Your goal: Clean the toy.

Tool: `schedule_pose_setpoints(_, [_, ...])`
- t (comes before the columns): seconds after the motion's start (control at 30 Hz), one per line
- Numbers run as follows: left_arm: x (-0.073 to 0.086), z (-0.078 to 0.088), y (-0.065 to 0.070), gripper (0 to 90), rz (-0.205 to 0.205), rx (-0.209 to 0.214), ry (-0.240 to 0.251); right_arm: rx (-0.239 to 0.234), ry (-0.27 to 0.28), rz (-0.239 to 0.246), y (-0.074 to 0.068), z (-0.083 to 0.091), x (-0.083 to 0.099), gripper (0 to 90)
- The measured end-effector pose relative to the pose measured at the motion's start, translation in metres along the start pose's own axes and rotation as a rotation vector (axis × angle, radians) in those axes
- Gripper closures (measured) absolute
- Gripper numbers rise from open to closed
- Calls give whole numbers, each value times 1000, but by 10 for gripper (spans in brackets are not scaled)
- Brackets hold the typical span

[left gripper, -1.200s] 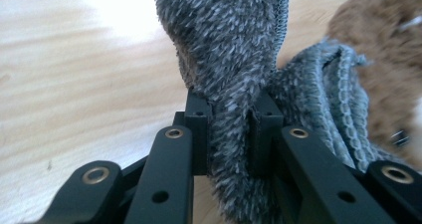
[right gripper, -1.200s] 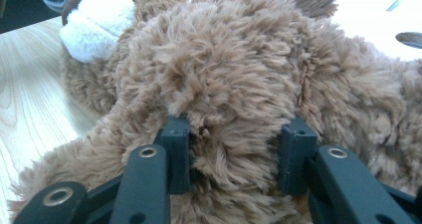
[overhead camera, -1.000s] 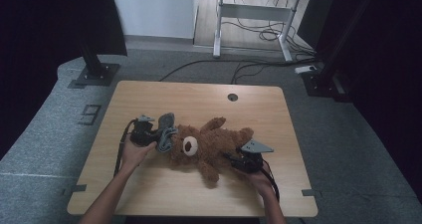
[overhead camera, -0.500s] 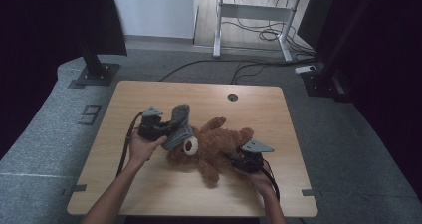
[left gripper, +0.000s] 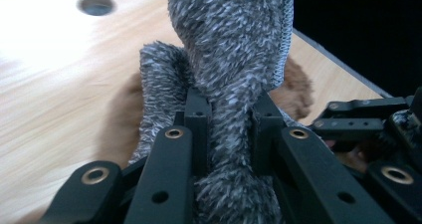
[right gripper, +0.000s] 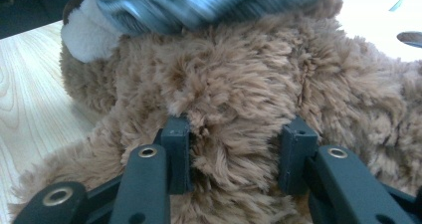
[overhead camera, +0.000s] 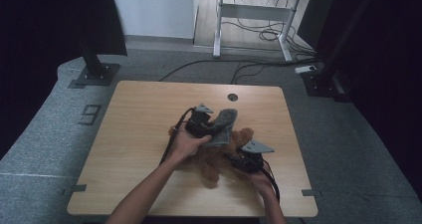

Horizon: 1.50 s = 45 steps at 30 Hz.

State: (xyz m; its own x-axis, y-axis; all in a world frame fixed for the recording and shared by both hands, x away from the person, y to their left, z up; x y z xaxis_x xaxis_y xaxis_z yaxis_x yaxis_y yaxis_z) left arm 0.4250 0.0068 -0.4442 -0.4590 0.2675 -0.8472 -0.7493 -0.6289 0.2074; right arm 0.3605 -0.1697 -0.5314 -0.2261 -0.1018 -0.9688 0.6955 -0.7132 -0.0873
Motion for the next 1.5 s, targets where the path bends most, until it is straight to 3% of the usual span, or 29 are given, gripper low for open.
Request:
schedule_pose_setpoints(0.1, [1,-10,7,749,-26,-22,-18,3,0,1,0,0,0,578])
schedule_pose_setpoints(0.2, [3,-11,4,751,-24,-37,-22,10,-1,-4,0,1,1,578])
schedule_pose_setpoints(0.3, [7,-5,-6,751,-11,-67,-23,15,-3,3,-1,0,1,578])
schedule_pose_setpoints(0.4, [10,2,-21,752,-11,-127,-35,17,-4,1,-2,0,1,578])
schedule_pose_setpoints(0.5, [16,10,-38,753,12,-144,-57,20,-2,1,-2,0,1,578])
schedule_pose_setpoints(0.63, [23,27,-55,752,37,-158,-39,20,-4,2,-3,-1,1,578])
schedule_pose_setpoints(0.87, [33,63,-73,753,43,-210,15,22,-4,1,-3,-1,2,579])
schedule_pose_setpoints(1.07, [52,90,-92,755,103,-225,56,16,-3,-4,-3,-1,2,579])
schedule_pose_setpoints(1.2, [57,104,-103,756,103,-254,55,17,-3,-7,-2,-1,2,578])
schedule_pose_setpoints(1.4, [68,134,-110,756,107,-285,102,18,1,-20,-1,0,2,578])
schedule_pose_setpoints(1.5, [77,140,-105,756,113,-245,124,15,0,-22,0,0,2,578])
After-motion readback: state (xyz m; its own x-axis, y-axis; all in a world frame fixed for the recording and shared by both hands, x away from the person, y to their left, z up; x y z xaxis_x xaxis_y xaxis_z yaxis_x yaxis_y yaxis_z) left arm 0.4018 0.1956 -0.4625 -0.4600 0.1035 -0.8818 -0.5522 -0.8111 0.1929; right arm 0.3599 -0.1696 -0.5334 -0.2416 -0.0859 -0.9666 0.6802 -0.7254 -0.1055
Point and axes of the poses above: each handheld gripper's, and its own axes: z roughly backward along the jaws, x roughly out of its underside, y roughly to its right, the point moved 2 cm from there along -z, roughly forward along the jaws, and after that the axes turned 10 degrees about y, right-handed, at the moved point
